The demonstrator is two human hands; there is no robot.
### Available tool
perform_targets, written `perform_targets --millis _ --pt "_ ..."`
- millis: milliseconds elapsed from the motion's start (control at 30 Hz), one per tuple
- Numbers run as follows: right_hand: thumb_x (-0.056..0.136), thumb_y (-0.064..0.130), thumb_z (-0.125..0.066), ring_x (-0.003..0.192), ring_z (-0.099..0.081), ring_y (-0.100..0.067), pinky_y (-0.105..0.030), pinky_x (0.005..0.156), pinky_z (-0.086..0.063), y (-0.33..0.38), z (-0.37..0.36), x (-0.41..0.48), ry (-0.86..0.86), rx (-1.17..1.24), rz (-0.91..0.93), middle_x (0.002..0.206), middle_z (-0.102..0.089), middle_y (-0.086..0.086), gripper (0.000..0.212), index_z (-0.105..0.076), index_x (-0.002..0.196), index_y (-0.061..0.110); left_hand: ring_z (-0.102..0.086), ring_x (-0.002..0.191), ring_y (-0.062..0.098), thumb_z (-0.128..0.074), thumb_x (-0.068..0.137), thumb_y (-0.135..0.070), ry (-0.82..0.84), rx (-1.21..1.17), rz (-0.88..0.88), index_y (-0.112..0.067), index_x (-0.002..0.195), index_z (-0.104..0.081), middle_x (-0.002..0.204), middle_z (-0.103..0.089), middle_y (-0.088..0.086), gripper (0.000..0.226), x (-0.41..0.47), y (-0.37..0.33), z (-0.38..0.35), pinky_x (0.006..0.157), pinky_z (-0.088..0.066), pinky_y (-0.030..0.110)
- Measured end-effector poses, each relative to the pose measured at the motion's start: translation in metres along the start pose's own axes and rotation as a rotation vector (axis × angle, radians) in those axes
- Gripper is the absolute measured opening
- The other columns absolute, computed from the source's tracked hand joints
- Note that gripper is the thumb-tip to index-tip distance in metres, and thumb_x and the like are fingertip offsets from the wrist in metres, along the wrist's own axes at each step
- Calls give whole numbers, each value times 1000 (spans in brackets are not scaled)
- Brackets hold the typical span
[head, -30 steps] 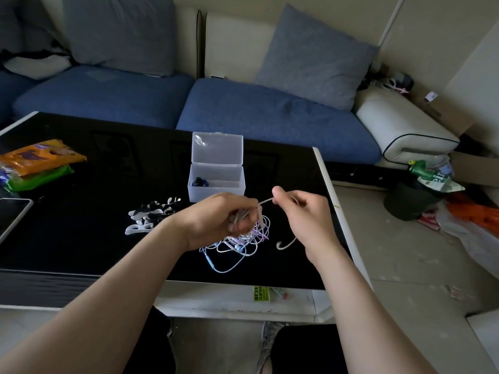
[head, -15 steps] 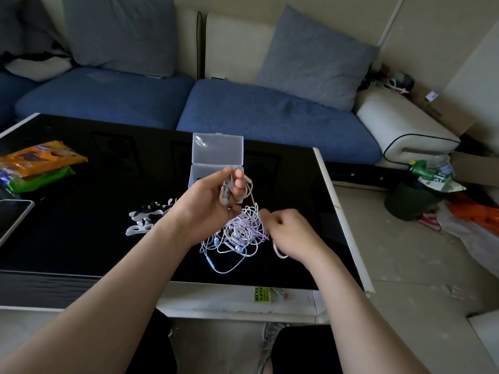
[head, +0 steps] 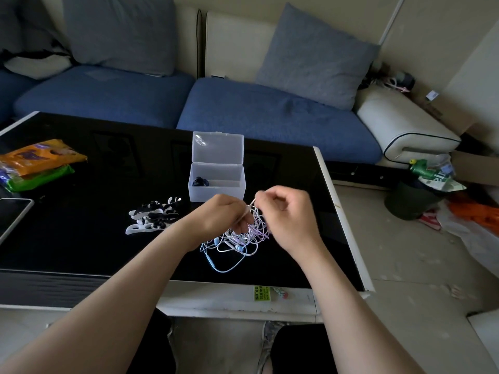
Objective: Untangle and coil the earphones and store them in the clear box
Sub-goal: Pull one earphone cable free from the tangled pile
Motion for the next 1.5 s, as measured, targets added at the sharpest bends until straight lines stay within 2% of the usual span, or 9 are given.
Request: perform_targets --millis 200,400,533,700,833,1000,1233,1333,1500 --pt "108 41 -58 60 -59 -10 -30 60 -45 -14 14 6 -159 -174 -32 66 -66 2 37 -73 82 18 -46 76 25 -46 109 -30 196 -389 -21 1 90 -73 82 -54 17 45 2 -4 -7 73 -34 33" --pt "110 39 -52 62 -53 -24 -34 60 -36 -20 2 5 48 -280 -192 67 -61 -10 45 -68 82 8 -43 65 12 -40 114 -34 136 -623 -121 -9 98 -62 74 -55 1 37 2 -12 -6 68 -28 32" --pt "110 33 -45 58 -55 -21 -33 59 -43 -24 -11 1 209 -250 -292 62 -58 0 37 -70 83 24 -54 68 7 -41 114 -31 50 -708 -95 -12 104 -68 87 -65 1 34 4 -11 -2 70 -34 29" --pt "110 35 -49 54 -45 -21 -33 56 -35 -16 -21 -8 448 -181 -285 59 -51 2 37 -74 84 29 -71 88 13 -45 114 -28 -164 -521 -45 -9 111 -76 99 -80 7 36 7 -1 0 83 -52 30" --pt "110 37 -56 53 -44 -16 -33 57 -37 -6 -21 -10 507 -272 -167 58 -49 1 43 -68 69 39 -75 89 13 -46 113 -23 -260 -247 -67 -8 109 -75 100 -80 9 33 8 4 0 73 -55 16" --pt "102 27 -69 45 -48 -11 -23 46 -35 -5 -17 -7 238 -356 54 51 -58 8 35 -70 68 18 -63 68 2 -51 110 -21 -178 36 -5 -18 83 -76 71 -72 -12 37 7 10 1 67 -48 21" --pt "87 23 -89 64 -68 4 -7 60 -44 1 -5 -1 -77 -235 177 66 -68 15 17 -80 82 10 -50 71 20 -40 103 -23 49 -215 97 -11 80 -72 77 -66 8 41 2 2 -1 64 -33 34" --pt "90 35 -86 73 -70 -4 -14 67 -51 -4 -3 3 -103 -186 51 80 -73 8 17 -78 89 20 -47 66 18 -40 100 -24 89 -455 105 -6 89 -69 79 -58 11 36 4 -1 -4 62 -28 34" --pt "107 37 -64 81 -77 -23 -55 86 -63 -5 -13 3 130 106 -144 83 -78 -4 23 -74 99 17 -41 59 16 -39 95 -22 111 -529 102 -10 69 -60 65 -49 7 36 0 -7 -6 64 -33 33"
Point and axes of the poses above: each hand's wrist, its own x-axis towards the middle knuckle, its own z-axis out of the back of the hand, y = z × x, the point moved 2 cm from there along x, towards the middle knuckle
